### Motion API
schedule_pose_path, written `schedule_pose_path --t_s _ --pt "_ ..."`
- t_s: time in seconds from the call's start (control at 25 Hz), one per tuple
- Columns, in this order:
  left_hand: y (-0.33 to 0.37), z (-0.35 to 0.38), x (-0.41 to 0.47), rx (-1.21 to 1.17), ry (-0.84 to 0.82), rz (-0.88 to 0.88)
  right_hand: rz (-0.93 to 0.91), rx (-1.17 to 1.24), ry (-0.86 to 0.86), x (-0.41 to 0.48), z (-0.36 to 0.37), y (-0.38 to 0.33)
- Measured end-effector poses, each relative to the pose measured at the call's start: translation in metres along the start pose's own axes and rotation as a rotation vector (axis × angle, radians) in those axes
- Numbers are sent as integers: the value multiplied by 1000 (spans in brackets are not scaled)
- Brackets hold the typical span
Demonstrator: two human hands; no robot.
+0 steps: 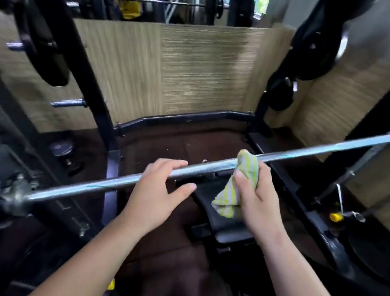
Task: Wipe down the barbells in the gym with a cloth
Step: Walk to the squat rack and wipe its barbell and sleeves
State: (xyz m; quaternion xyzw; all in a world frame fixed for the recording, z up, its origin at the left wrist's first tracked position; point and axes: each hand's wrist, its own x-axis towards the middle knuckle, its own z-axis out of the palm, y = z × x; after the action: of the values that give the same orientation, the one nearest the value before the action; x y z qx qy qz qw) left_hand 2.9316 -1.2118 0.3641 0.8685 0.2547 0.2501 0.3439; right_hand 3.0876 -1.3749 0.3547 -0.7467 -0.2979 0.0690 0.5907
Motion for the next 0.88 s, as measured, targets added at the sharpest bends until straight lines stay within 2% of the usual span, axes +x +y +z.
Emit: schedule_pose_path --t_s 0.08,0.12,0.2,0.24,0.32,0.4,0.48,0.68,0.8,0.88 --pt "-14 -12 14 142 32 25 -260 -356 -59 33 27 6" --pt "-25 -20 19 187 40 14 -329 -558 -131 47 45 13" --pt "-41 -33 20 222 38 -16 -315 -863 -232 57 76 22" --pt "-48 -38 18 229 32 -23 -296 -901 -268 54 89 23" --pt "-65 -52 12 251 21 -31 -345 -819 -327 40 122 15" --pt "-79 -65 7 284 13 -31 -475 -693 -381 24 148 0" --pt "-89 -74 3 298 3 -41 -553 -597 -402 16 153 -4" --pt "-94 -83 -10 268 -9 -64 -494 -666 -333 31 104 25" --pt "-91 -79 -14 275 31 -107 -525 -666 -394 21 145 13" --pt "-88 -76 -20 277 71 -135 -640 -737 -476 7 179 -1"
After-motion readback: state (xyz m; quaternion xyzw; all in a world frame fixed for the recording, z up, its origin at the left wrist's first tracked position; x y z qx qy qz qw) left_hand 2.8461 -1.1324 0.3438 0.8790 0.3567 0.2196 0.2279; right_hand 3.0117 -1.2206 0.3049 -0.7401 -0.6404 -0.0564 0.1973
